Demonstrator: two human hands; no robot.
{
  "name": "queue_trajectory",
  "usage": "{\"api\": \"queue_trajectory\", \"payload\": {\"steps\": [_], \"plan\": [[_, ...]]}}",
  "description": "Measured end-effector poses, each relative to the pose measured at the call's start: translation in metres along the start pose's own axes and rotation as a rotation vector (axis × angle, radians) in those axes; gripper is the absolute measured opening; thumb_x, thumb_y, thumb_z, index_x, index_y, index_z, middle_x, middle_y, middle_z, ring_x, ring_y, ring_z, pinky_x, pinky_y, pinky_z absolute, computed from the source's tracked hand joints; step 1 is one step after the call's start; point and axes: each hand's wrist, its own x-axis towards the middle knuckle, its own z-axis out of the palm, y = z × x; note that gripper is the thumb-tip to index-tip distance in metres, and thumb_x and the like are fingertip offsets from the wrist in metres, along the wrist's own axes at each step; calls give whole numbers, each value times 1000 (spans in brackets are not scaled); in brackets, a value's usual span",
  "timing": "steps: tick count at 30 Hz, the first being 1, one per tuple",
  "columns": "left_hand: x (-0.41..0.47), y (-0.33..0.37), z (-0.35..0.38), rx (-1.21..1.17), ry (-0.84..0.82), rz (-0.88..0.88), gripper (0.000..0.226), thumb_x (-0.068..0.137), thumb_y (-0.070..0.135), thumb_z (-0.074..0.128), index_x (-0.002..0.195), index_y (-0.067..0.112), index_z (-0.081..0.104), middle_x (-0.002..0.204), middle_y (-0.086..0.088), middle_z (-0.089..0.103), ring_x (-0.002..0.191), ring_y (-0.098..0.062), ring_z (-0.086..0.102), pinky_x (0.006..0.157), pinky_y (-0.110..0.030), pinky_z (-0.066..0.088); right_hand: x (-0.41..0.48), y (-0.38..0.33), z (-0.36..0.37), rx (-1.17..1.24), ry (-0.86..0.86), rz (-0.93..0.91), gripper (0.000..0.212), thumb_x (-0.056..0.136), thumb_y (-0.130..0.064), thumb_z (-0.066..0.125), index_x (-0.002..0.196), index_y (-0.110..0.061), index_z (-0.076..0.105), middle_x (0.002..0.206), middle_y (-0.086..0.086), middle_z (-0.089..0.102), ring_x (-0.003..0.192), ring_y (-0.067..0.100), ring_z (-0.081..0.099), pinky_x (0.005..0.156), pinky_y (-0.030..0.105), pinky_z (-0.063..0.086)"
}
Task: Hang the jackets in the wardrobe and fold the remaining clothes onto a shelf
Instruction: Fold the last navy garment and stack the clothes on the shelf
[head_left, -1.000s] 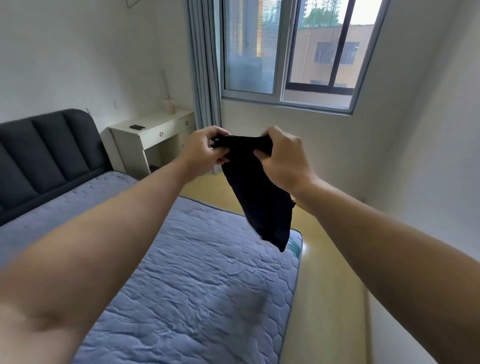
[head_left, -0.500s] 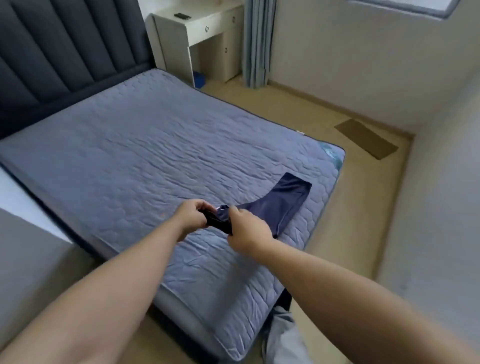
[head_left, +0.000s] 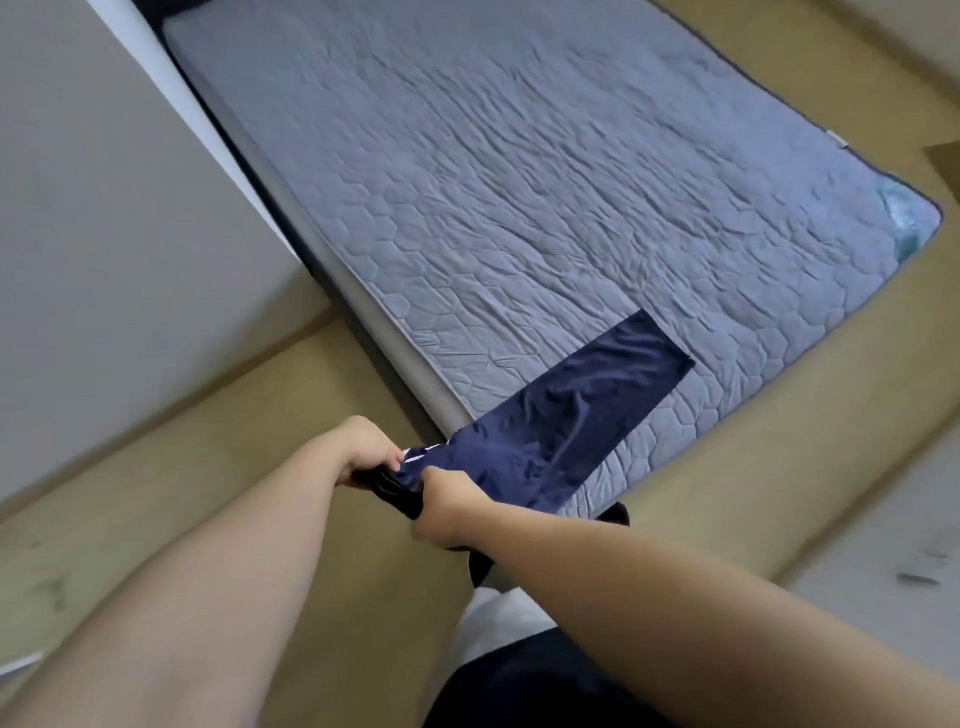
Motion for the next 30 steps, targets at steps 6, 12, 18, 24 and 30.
{"api": "queue_trajectory", "payload": {"steps": [6, 12, 18, 24, 30], "plan": [[6, 9, 10, -52, 34, 72, 17, 89, -4, 61, 89, 8, 73, 80, -12, 65, 60, -18, 58, 54, -21, 48, 10, 15, -12, 3, 9, 15, 20, 87, -14, 58, 105, -9, 51, 82, 4, 54, 72, 22, 54, 49, 29, 37], [32, 75, 53, -4, 66, 174, 17, 79, 4, 58, 86, 2, 73, 74, -7, 63, 62, -22, 53, 53, -24, 44, 25, 97, -65, 191, 87, 104, 26, 85, -20, 63, 107, -17, 50, 93, 0, 58, 81, 19, 57, 64, 31, 48], [88, 153, 121, 33, 139, 155, 27, 54, 24, 68, 81, 24, 75, 87, 2, 71, 77, -20, 66, 72, -35, 58, 72, 206, -118, 349, 166, 176, 23, 85, -20, 63, 104, -23, 51, 102, -1, 63, 92, 21, 61, 75, 35, 53], [182, 212, 199, 269, 222, 126, 34, 73, 51, 69, 68, 19, 60, 77, 3, 65, 78, -20, 63, 63, -30, 44, 139, 322, -156, 548, 10, 217, 41, 76, -16, 69, 115, -27, 59, 101, -7, 63, 86, 10, 62, 67, 24, 51], [269, 241, 295, 929, 164, 123, 22, 82, 34, 65, 100, 22, 68, 112, -3, 69, 105, -30, 66, 82, -34, 51, 204, 466, -188, 912, 247, 532, 11, 87, -6, 54, 92, -14, 60, 91, 8, 63, 76, 26, 64, 66, 36, 56]]}}
